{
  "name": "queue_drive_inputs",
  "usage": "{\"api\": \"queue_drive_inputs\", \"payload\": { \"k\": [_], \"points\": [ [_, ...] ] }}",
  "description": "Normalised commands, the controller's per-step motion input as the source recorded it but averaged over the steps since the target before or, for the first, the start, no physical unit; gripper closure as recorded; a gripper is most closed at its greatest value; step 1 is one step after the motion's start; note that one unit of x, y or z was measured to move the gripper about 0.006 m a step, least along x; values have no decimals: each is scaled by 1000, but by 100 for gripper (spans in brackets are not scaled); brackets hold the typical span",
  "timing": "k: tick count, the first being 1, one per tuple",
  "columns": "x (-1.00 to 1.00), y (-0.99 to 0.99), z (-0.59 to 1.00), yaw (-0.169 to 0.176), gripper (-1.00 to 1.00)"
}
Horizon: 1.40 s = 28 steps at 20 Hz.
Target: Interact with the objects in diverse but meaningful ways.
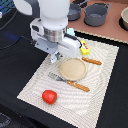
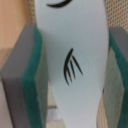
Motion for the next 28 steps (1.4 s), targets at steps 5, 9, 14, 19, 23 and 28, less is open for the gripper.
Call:
{"api": "queue_drive_inputs", "payload": {
  "k": [5, 9, 14, 19, 23, 28],
  "points": [
    [-390, -83, 127, -16, -100],
    [-288, 0, 951, -2, -100],
    [-300, 21, 927, 0, -100],
    [-171, -32, 947, 0, -100],
    [-121, -83, 613, 0, -100],
    [-29, -120, 493, 14, -100]
  ]
}}
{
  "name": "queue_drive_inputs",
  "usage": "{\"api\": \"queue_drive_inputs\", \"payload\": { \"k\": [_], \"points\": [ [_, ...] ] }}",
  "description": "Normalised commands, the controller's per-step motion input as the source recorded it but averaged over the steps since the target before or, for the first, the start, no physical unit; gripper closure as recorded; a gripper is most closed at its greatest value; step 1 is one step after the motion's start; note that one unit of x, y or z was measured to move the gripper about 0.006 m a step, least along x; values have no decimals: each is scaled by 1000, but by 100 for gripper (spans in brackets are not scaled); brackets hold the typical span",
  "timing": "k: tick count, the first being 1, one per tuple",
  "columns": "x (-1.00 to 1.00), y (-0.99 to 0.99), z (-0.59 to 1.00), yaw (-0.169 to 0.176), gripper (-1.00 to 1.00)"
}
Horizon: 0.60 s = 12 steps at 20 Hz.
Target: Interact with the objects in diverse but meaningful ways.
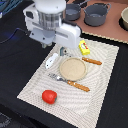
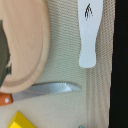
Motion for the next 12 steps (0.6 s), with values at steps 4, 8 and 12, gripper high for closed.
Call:
{"api": "queue_drive_inputs", "payload": {
  "k": [4, 8, 12],
  "points": [
    [5, -345, 244, 198, -100],
    [0, -335, 180, 250, -100],
    [0, -336, 199, 245, -100]
  ]
}}
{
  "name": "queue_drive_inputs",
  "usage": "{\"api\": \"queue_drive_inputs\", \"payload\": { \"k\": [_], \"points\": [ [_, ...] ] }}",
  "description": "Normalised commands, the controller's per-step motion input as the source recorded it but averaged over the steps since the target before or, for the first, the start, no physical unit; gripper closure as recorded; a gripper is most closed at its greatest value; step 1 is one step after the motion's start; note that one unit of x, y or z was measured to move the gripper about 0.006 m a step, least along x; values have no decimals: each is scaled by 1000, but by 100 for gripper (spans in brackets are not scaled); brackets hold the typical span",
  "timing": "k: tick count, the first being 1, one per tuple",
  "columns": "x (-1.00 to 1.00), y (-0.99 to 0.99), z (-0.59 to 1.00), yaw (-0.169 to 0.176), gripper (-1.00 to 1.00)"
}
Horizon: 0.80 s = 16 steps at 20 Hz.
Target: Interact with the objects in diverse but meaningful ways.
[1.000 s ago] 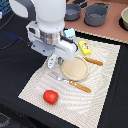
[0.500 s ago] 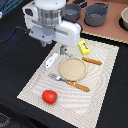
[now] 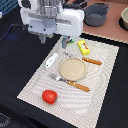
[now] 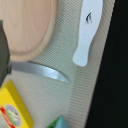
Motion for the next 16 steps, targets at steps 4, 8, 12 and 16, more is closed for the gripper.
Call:
{"api": "queue_drive_inputs", "payload": {
  "k": [4, 8, 12, 16],
  "points": [
    [56, -518, 203, 200, -100],
    [106, -644, 212, 165, -100],
    [149, -719, 204, 135, -100],
    [208, -799, 181, 95, -100]
  ]
}}
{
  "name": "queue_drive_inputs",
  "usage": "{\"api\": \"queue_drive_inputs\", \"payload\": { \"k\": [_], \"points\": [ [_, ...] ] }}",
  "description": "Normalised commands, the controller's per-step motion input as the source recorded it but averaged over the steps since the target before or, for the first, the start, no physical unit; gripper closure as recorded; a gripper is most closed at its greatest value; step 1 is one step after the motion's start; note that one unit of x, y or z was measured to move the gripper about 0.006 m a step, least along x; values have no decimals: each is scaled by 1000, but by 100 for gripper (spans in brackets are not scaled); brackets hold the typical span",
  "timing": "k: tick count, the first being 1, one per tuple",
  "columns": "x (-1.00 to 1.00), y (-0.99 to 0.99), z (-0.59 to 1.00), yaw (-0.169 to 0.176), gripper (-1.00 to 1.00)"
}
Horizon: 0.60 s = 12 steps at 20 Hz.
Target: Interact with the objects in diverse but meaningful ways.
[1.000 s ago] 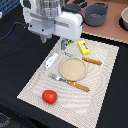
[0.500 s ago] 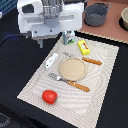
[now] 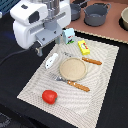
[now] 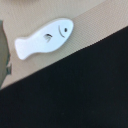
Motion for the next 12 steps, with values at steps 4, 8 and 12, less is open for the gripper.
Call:
{"api": "queue_drive_inputs", "payload": {
  "k": [4, 8, 12],
  "points": [
    [460, -786, 211, 31, -100],
    [669, -680, 230, 0, -100],
    [743, -573, 195, -10, -100]
  ]
}}
